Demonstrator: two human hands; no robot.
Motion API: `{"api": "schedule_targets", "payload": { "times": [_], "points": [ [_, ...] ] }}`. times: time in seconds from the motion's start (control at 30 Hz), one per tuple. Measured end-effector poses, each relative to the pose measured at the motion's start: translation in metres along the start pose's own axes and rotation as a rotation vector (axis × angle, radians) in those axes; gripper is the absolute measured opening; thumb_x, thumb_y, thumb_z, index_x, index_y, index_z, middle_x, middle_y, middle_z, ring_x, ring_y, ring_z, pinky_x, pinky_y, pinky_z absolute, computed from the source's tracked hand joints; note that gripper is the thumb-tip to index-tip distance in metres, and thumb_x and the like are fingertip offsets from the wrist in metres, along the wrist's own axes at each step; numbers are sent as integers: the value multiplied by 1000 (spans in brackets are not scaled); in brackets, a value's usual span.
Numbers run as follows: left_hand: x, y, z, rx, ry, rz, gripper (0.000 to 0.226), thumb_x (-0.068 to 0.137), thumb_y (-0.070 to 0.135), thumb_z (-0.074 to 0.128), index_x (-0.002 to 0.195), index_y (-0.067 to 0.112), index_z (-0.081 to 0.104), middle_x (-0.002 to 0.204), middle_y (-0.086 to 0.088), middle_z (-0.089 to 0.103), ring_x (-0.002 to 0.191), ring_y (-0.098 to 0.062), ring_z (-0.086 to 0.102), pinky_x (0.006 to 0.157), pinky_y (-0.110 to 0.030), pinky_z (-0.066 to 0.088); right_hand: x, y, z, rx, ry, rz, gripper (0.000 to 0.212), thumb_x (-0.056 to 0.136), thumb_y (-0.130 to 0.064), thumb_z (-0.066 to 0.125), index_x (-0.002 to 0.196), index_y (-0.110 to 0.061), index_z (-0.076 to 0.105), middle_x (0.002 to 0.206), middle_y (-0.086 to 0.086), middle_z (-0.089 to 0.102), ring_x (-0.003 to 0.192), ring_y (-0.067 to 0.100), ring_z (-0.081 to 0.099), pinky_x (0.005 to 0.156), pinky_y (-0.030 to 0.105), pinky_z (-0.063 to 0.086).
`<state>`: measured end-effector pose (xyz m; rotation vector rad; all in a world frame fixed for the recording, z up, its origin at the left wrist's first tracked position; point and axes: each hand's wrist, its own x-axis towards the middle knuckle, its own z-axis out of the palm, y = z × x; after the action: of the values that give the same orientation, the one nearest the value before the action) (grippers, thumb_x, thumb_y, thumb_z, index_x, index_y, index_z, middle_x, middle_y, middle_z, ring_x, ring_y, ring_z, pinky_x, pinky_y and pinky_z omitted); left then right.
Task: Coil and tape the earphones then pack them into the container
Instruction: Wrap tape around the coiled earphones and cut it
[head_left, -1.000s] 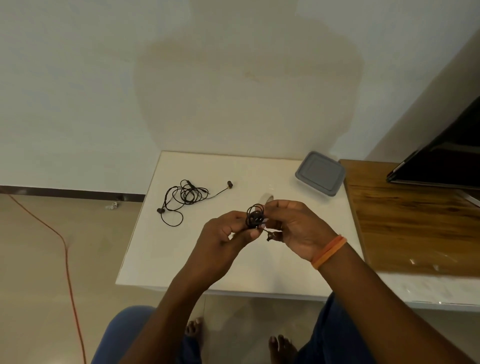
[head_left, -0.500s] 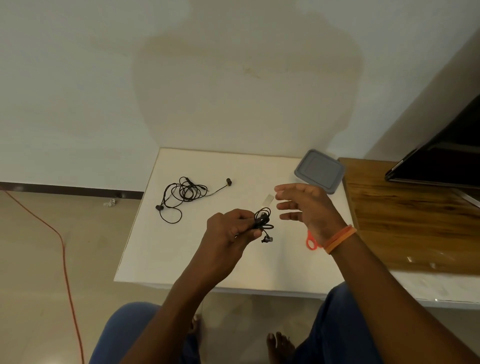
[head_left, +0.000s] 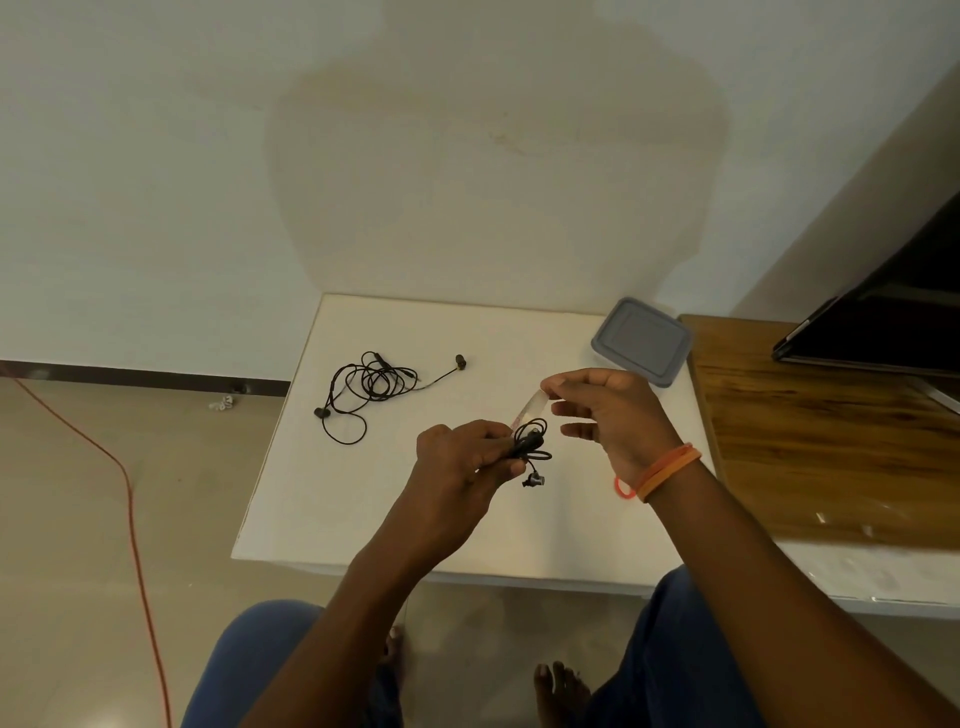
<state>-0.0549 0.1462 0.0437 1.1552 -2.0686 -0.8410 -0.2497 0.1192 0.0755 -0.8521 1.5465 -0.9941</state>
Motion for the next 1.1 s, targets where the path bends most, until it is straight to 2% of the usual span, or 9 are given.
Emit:
{"api": "schedule_targets", "payload": {
  "times": [0.23, 0.37, 0.53, 0.7, 0.77, 0.83, 0.93, 1.03, 1.1],
  "points": [
    [6, 5, 6, 24, -11, -107, 17, 92, 18, 58, 82, 7, 67, 62, 8, 43, 58, -13, 38, 61, -29, 29, -1, -1, 7, -186, 107, -328, 7, 83, -13, 74, 84, -19, 77, 85, -3, 74, 78, 2, 66, 73, 23, 51],
    [8, 1, 9, 63, -13, -176, 15, 93, 14, 62, 78, 12, 65, 57, 13, 41, 55, -5, 41, 63, -28, 27, -9, 0, 8, -257, 57, -468, 7, 83, -10, 74, 87, -14, 77, 87, 1, 72, 84, 10, 67, 79, 29, 56],
    [13, -2, 12, 173, -36, -266, 18, 97, 19, 59, 80, 20, 64, 61, 9, 42, 64, -17, 42, 71, -31, 26, -14, 0, 10, -258, 15, -515, 7, 83, -11, 74, 88, -9, 78, 86, 3, 70, 84, 15, 66, 79, 39, 56],
    [12, -7, 12, 282, -105, -242, 18, 99, 25, 54, 86, 22, 65, 76, 10, 52, 75, -14, 50, 78, -30, 20, -11, 2, 15, -195, -22, -350, 8, 85, -12, 72, 89, -11, 78, 88, 0, 74, 85, 12, 68, 75, 28, 55],
    [10, -10, 12, 274, -171, -178, 20, 97, 24, 56, 79, 23, 63, 76, 9, 58, 95, -13, 57, 88, -31, 24, -7, 0, 11, -99, -27, -206, 9, 85, -11, 70, 87, -12, 78, 88, 1, 76, 86, 18, 69, 74, 31, 56],
    [9, -18, 12, 257, -133, -33, 17, 92, 23, 61, 83, 17, 74, 93, 6, 72, 118, -17, 58, 97, -35, 33, -2, -1, 7, -70, 7, -154, 9, 85, -9, 69, 84, -13, 78, 87, 3, 76, 86, 24, 69, 73, 33, 56],
    [9, -13, 3, 44, 48, -101, 13, 90, 15, 67, 96, 11, 78, 110, 1, 68, 107, -10, 57, 88, -21, 42, 0, -3, 3, -49, 51, -133, 8, 85, -10, 70, 84, -12, 78, 88, 5, 76, 86, 25, 69, 71, 31, 57],
    [11, -3, -11, -304, 296, -411, 15, 91, 17, 68, 77, 21, 73, 73, 8, 60, 71, -8, 52, 68, -20, 39, 0, -2, -1, -58, 51, -109, 8, 85, -13, 70, 87, -10, 78, 89, 6, 75, 85, 24, 69, 71, 31, 58],
    [12, 3, -17, -595, 342, -587, 18, 92, 21, 67, 75, 23, 74, 66, 5, 57, 66, -10, 47, 68, -24, 42, 1, -1, -2, -108, 44, -104, 9, 86, -16, 70, 89, -11, 77, 90, 6, 75, 87, 23, 69, 72, 31, 58]
  ]
}}
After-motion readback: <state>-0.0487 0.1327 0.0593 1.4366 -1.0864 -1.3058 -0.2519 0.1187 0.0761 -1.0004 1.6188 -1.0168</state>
